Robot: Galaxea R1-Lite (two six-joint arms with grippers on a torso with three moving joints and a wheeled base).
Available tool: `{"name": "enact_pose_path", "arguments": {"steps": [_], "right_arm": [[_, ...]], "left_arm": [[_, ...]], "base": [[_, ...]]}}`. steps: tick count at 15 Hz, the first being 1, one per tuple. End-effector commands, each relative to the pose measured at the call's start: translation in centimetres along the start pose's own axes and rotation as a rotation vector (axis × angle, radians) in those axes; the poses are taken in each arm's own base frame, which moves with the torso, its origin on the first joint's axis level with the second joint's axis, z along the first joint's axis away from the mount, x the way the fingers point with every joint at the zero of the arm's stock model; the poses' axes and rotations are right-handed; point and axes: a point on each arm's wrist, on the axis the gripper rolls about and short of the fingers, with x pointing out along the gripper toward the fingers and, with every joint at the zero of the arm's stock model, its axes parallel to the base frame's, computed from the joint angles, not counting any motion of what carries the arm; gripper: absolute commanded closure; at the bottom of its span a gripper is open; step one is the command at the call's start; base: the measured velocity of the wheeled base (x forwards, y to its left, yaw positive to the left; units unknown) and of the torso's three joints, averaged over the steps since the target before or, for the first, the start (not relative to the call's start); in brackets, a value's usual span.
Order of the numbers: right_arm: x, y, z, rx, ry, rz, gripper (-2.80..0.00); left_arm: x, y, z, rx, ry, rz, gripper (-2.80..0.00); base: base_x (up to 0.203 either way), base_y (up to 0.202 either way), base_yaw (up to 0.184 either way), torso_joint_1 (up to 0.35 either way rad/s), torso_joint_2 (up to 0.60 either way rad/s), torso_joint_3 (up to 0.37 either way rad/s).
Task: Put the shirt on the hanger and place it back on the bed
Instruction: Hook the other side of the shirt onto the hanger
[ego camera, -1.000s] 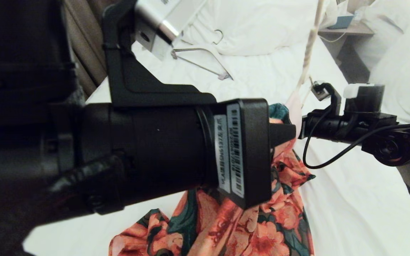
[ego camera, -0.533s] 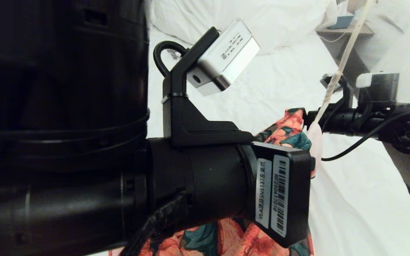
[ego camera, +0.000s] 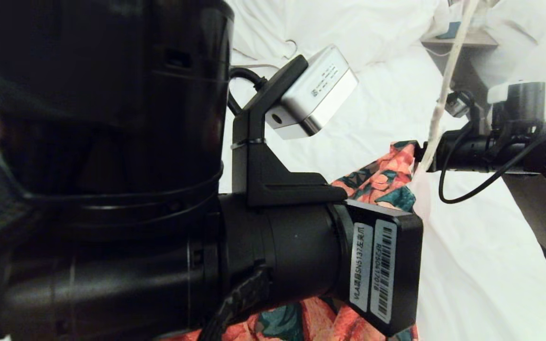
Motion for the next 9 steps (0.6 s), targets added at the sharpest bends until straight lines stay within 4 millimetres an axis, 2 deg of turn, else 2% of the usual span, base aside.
{"name": "enact_pose_path", "arguments": {"steps": [1,9], "right_arm": [[-0.4,-0.4,0.2,-0.004,-0.006,-0.011,0.00],[-1.5,-2.2,0.0,-0.004,-0.018,-0.028,0.00]], "left_arm": [[-0.3,0.3,0.4,-0.006,-0.019,0.010,0.00],[-2.1,1.0,1.9,-0.014,-0.037,0.056,0.00]], "base": [[0.000,0.000,0.000,0.000,0.00,0.000],[0.000,0.000,0.000,0.000,0.00,0.000]]}}
